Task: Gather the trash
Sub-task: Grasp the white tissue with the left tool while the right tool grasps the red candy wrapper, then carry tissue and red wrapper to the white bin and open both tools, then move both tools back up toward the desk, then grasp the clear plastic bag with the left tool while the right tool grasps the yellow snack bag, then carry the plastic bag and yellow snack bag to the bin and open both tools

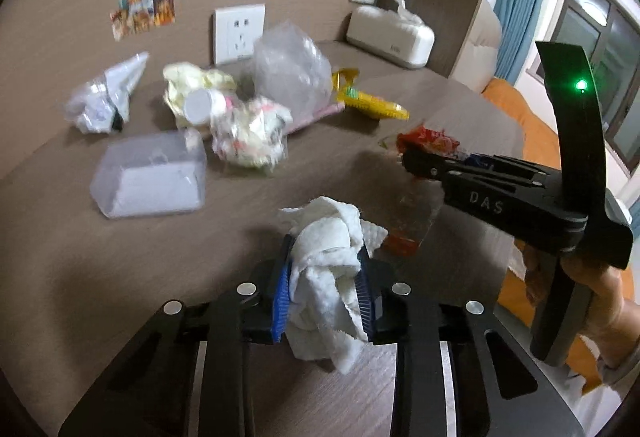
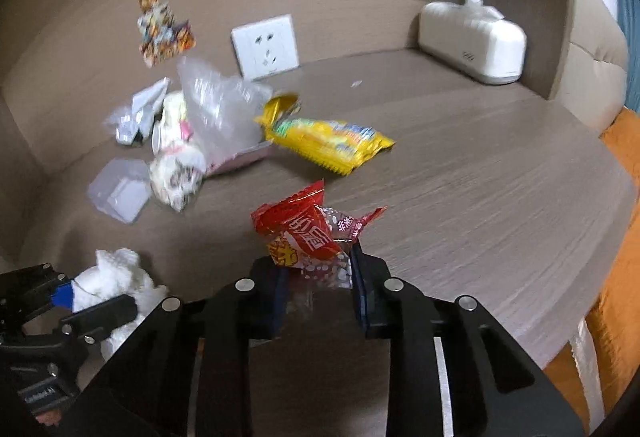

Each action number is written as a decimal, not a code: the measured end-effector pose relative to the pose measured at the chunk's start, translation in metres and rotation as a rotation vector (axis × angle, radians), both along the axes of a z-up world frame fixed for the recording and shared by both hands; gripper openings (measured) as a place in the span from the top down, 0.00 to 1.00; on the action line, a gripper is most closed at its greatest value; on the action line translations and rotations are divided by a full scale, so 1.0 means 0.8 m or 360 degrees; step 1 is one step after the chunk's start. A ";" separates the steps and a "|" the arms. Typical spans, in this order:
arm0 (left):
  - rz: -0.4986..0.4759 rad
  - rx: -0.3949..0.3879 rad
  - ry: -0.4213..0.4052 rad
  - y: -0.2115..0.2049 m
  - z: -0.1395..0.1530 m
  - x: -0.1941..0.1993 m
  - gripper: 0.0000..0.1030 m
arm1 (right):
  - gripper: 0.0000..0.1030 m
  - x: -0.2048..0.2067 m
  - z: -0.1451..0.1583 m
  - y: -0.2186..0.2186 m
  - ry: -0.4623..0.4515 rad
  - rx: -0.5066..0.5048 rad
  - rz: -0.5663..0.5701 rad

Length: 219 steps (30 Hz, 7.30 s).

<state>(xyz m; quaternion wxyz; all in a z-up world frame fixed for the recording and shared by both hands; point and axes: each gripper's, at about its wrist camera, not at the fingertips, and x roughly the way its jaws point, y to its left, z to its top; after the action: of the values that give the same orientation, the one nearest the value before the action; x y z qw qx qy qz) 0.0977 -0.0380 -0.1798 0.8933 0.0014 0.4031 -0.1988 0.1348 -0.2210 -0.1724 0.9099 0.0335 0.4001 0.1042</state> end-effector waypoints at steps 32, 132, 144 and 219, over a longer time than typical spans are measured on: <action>-0.0748 -0.0035 -0.0236 -0.276 0.098 -0.059 0.74 | 0.73 -0.194 0.121 -0.244 -0.0215 0.0008 -0.0634; -0.0446 0.0016 -0.0237 -0.320 0.049 -0.059 0.05 | 0.04 -0.162 0.083 -0.301 -0.0369 0.0038 -0.0414; -0.0034 0.0034 -0.0377 -0.177 0.105 -0.041 0.05 | 0.04 -0.102 0.133 -0.185 -0.0453 0.0027 -0.0080; -0.0248 -0.0110 -0.0173 -0.061 0.100 0.156 0.80 | 0.95 0.067 0.069 -0.057 -0.0151 -0.0047 -0.0112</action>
<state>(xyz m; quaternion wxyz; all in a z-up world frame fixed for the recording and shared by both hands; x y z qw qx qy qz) 0.2222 -0.0868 -0.0999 0.8952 0.0126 0.3457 -0.2811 0.1886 -0.2669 -0.1175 0.9313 0.0292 0.3566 0.0675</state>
